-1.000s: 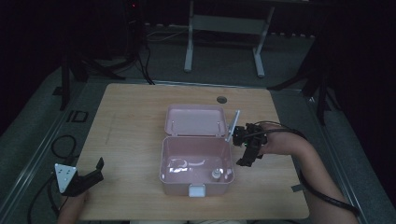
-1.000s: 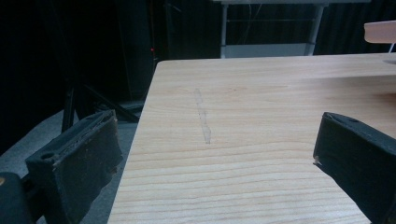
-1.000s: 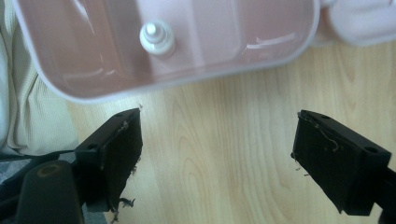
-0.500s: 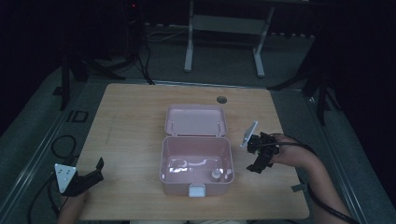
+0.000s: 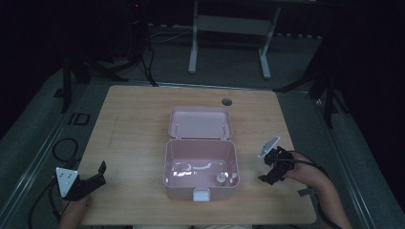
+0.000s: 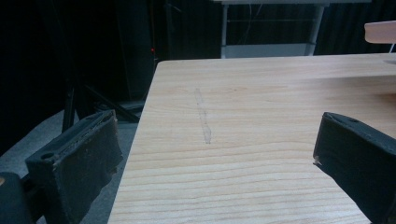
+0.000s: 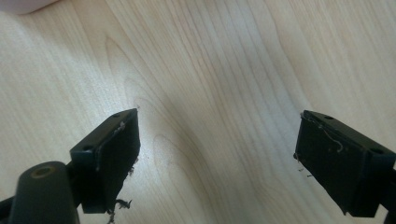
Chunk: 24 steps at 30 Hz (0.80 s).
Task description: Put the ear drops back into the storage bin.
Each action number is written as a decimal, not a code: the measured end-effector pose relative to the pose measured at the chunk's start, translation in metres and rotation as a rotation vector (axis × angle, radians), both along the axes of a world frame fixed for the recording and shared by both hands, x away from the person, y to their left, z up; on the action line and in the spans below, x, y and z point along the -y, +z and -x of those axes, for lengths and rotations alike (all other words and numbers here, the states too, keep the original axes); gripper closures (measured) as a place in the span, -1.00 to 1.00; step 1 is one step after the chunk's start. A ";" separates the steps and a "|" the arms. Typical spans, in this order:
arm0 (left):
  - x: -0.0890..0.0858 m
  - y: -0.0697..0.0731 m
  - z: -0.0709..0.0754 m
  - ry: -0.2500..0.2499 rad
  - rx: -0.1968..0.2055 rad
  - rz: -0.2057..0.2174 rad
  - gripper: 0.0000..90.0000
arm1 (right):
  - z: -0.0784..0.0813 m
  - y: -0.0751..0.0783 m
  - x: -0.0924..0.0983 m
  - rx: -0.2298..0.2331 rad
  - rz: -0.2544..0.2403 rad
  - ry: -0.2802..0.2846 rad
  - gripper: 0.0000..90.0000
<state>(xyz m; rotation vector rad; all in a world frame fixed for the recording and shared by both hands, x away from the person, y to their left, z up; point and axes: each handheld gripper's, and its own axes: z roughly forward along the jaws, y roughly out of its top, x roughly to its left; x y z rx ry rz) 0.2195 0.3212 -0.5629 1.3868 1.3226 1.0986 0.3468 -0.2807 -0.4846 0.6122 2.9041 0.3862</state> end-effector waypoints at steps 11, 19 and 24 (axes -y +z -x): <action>0.000 0.000 0.000 0.002 0.001 0.000 -0.98 | 0.012 -0.029 0.034 0.147 -0.152 -0.164 -0.70; 0.000 0.000 0.000 0.003 0.002 0.000 -0.98 | 0.021 -0.044 0.050 0.273 -0.237 -0.342 -0.71; 0.000 0.000 0.000 0.003 0.002 0.000 -0.98 | 0.026 -0.053 0.053 0.365 -0.265 -0.443 -0.72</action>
